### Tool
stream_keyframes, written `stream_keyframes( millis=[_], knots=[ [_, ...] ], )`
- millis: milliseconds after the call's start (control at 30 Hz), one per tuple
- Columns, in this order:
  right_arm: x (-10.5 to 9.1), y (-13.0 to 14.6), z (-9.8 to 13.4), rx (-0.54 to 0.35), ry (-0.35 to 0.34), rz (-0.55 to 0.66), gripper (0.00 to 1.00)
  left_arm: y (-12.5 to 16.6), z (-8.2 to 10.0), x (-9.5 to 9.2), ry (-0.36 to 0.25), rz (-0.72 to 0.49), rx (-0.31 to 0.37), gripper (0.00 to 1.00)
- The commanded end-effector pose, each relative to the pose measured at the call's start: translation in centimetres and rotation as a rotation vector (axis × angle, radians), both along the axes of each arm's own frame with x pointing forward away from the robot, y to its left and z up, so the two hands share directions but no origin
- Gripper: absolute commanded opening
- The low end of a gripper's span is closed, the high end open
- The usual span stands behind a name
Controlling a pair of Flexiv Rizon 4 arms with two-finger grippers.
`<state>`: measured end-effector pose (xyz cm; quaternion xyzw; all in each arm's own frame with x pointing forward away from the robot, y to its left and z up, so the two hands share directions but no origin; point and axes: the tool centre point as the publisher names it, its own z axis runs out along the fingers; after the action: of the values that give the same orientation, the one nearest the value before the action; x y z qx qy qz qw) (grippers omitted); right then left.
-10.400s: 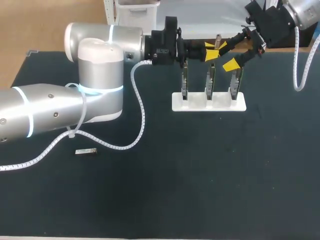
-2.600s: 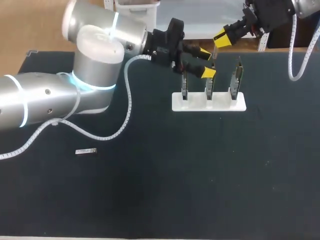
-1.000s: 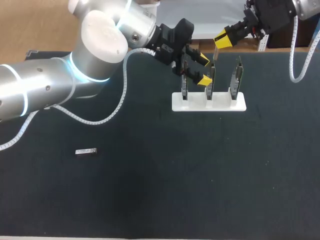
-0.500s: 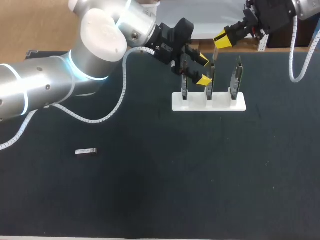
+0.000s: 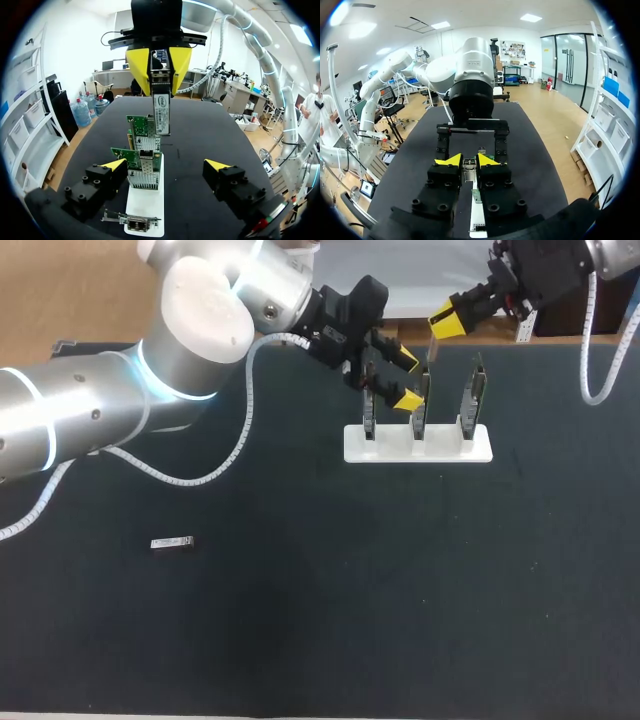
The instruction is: Pick up the optical module with the left hand, and insert it into the network port with the right hand.
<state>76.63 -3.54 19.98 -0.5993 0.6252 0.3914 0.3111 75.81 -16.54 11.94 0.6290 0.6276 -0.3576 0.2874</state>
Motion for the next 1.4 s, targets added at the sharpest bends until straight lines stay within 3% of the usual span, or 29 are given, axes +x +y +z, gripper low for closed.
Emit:
stream_keyframes(
  millis=[33,767,1400],
  knots=[
    [-0.4,0.0,-0.2,0.002,0.0,-0.01,0.0,-0.1,0.0,0.2,0.003,-0.004,0.005,1.0],
    [0.1,0.0,-0.9,-0.001,0.008,-0.012,0.0,-0.1,0.0,0.2,0.003,-0.004,0.005,1.0],
    [0.7,0.5,-1.8,-0.037,-0.024,0.0,0.0,-0.1,0.0,0.2,0.003,-0.004,0.005,1.0]
  ],
)
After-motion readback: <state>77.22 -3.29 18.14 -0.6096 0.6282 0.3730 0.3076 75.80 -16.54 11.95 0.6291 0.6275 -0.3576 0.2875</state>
